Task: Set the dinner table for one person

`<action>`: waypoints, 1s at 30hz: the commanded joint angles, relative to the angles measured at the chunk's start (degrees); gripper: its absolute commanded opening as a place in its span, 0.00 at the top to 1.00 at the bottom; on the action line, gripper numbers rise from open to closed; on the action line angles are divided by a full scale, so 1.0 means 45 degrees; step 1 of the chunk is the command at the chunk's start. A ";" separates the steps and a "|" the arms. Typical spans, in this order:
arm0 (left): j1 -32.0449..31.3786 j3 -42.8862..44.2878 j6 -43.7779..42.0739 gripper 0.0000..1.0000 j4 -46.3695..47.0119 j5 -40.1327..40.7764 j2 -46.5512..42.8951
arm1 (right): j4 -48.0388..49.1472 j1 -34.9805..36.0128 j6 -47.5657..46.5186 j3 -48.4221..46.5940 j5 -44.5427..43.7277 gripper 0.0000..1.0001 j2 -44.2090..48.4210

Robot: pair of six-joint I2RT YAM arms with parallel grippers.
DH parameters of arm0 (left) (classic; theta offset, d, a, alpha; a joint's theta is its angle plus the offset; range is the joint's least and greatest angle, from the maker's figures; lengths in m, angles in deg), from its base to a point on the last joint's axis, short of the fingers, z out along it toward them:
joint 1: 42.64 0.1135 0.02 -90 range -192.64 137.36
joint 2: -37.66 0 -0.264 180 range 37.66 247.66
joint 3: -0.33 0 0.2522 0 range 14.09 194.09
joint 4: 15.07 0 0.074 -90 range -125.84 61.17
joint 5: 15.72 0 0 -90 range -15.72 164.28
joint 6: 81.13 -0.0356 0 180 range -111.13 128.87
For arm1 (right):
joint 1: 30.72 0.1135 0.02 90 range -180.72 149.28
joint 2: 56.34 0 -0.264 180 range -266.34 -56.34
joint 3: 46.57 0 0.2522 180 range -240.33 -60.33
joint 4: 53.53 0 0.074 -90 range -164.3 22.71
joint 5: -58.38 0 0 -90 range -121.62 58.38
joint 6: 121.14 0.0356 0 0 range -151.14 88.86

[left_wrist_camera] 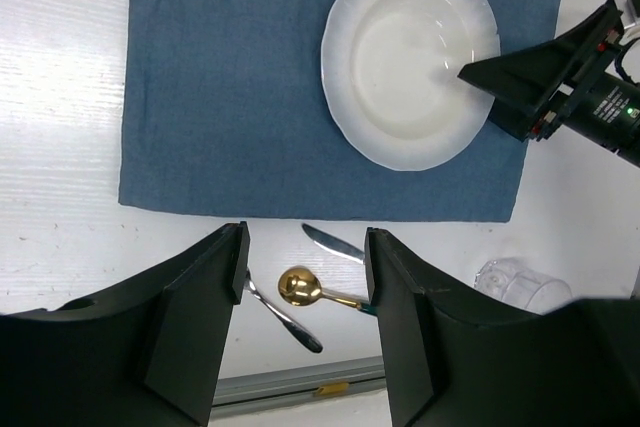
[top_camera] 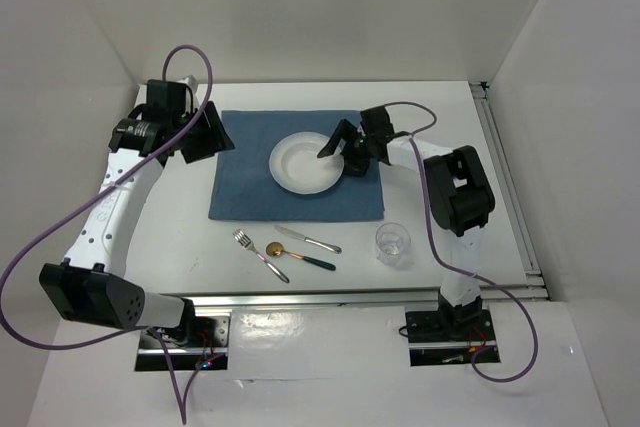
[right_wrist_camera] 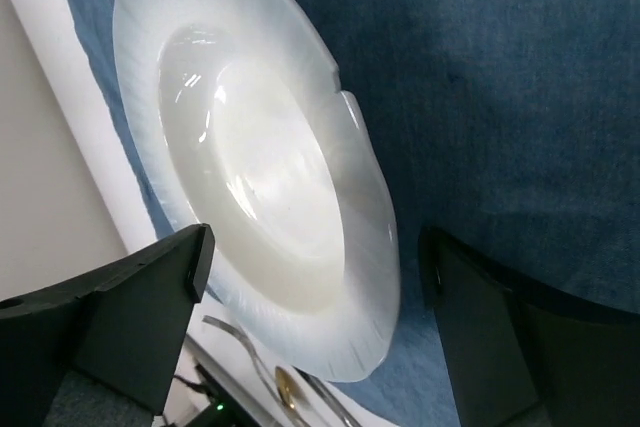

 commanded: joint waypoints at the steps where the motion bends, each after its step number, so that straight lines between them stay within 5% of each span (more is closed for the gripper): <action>1: -0.0001 -0.0048 0.0074 0.33 0.0325 -0.0237 -0.0379 | -0.0883 0.0210 -0.1087 -0.1131 -0.1025 0.04 0.0458; 6: -0.0117 -0.0048 0.0074 0.32 0.0443 -0.0355 -0.0379 | -0.4693 0.0329 -0.2477 -0.2676 -0.4304 0.00 0.1862; 11: -0.0235 -0.0165 0.0074 0.32 0.0579 -0.0472 -0.0262 | -0.6120 -0.0217 -0.3454 -0.1196 -0.7161 0.00 0.5004; 21: -0.1229 -0.0653 0.0191 0.32 0.0970 -0.0472 0.0226 | -0.9987 -0.1040 -0.0826 0.5012 -0.5914 0.07 1.2403; 30: -0.1875 -0.0419 0.0191 0.32 0.0970 0.0095 0.0597 | -1.1181 -0.0044 0.1640 0.7010 -0.5580 0.11 1.4034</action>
